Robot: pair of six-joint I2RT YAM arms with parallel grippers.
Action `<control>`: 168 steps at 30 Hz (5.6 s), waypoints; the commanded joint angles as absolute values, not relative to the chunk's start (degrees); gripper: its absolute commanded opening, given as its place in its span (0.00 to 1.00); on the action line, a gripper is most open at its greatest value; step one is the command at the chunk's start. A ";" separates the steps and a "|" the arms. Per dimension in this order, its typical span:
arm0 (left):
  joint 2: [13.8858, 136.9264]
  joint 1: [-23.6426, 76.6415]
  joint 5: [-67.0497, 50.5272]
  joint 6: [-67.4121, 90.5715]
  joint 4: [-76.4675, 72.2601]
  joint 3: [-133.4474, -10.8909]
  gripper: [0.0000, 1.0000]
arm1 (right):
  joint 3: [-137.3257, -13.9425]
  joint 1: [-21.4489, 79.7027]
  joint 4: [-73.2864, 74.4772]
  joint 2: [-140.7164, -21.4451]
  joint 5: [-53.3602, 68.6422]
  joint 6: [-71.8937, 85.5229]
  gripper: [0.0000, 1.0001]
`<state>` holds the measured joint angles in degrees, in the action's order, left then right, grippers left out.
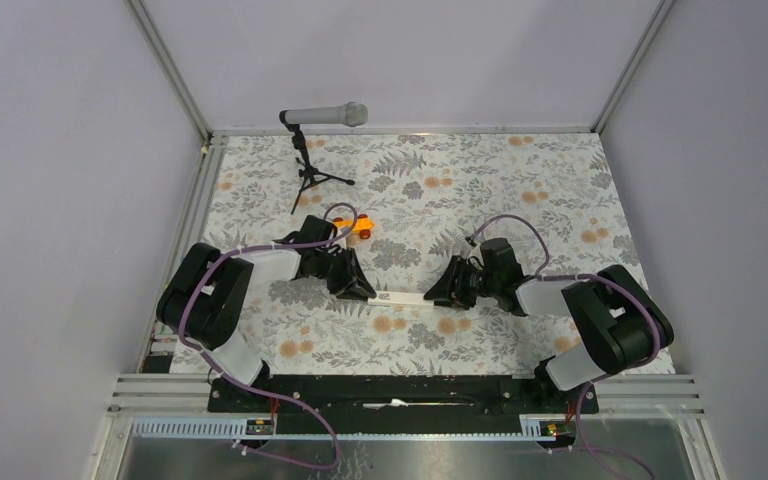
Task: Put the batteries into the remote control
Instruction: Load the battery cover into the remote control, then adjust the remote control at the center of the board, then reset both arms
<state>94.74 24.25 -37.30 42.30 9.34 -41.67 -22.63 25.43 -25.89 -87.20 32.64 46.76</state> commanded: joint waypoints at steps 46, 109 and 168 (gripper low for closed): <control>97.57 31.21 -26.23 45.18 8.58 -40.95 0.00 | -34.37 49.09 -0.44 -98.50 8.27 47.62 0.31; 35.24 24.89 24.77 33.60 32.29 -44.22 0.99 | -55.43 55.87 17.75 -97.00 1.89 6.74 0.52; 30.12 24.87 26.47 20.99 69.51 -96.12 0.99 | -84.68 43.38 47.26 -22.17 -52.57 18.45 1.00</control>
